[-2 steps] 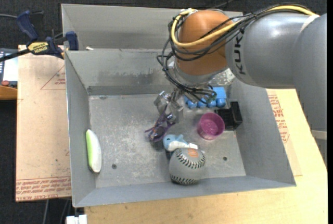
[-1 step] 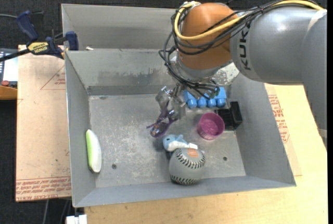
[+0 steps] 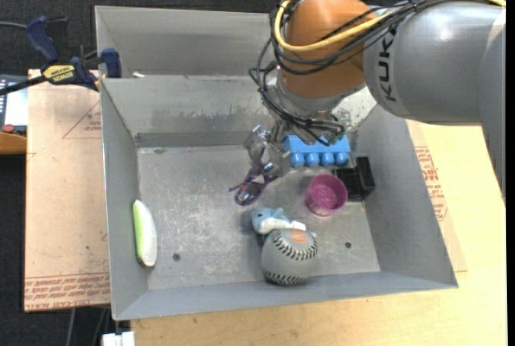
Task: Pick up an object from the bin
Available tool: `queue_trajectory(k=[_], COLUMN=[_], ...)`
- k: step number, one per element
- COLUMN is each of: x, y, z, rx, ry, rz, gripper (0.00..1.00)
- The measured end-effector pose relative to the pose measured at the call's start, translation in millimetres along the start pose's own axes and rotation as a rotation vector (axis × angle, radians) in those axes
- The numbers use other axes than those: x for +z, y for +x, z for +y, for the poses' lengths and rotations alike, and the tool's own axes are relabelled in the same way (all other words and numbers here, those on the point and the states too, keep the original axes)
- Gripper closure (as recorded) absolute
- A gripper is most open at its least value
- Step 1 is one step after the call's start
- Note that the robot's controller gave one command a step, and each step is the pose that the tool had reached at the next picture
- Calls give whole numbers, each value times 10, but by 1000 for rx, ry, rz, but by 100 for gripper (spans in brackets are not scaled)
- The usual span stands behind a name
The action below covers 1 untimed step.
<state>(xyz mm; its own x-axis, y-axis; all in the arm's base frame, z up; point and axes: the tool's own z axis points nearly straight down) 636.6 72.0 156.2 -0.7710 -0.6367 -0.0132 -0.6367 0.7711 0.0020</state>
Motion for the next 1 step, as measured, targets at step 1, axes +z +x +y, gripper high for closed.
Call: queue_trajectory(k=[1], x=[-85], y=[-5], z=[-1], rx=[1], ry=[1], rz=[-1], gripper=[100])
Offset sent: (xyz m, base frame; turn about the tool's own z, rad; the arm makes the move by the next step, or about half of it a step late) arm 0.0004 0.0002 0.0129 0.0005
